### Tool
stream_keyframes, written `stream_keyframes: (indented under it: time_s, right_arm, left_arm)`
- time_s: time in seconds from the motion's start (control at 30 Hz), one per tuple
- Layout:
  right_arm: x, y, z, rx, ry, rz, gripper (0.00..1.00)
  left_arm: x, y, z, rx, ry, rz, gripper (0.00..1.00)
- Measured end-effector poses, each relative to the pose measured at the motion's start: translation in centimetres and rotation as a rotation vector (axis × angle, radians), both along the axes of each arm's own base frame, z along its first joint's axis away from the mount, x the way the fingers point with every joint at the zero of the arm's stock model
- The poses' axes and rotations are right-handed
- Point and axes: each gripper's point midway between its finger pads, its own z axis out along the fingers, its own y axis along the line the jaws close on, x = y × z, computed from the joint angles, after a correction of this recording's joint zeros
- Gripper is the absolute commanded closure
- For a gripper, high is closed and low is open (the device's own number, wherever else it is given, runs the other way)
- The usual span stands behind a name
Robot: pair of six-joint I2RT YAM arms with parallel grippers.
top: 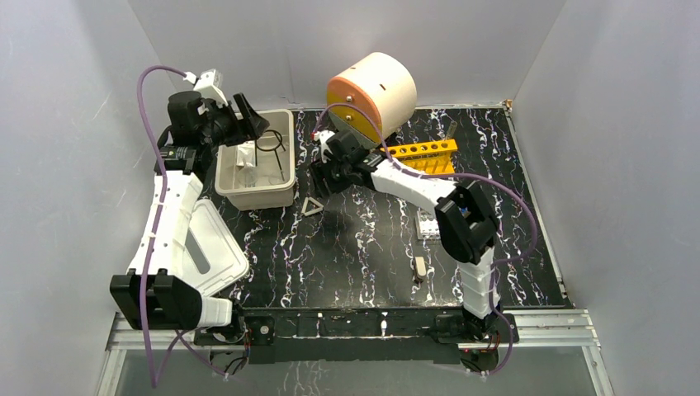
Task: Organize the chemistry lab equipment
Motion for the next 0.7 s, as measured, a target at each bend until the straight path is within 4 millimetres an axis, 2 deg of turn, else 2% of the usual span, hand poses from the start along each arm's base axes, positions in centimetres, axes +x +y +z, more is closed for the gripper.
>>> stream_keyframes:
  time_s: [0.13, 0.33, 0.53, 0.7]
  right_arm:
    - [0.6, 1.4, -1.5, -0.039, 0.019, -0.011, 0.38]
    - [1.3, 3.2, -4.7, -0.103, 0.074, -0.029, 0.44]
    - [1.1, 3.2, -7.8, -0.186, 0.126, -0.047, 0.52]
    - [1.1, 3.0, -8.6, -0.215, 0.138, -0.056, 0.55]
  left_arm:
    - [-1.6, -0.6, -0.9, -0.004, 0.015, -0.032, 0.27]
    - [-3.1, -1.9, -0.1, 0.05, -0.019, -0.076, 0.24]
    - [-3.7, -2.3, 0.0, 0.1, -0.031, -0.076, 0.24]
    - [-3.5, -1.8, -0.3, 0.134, -0.029, -0.048, 0.23]
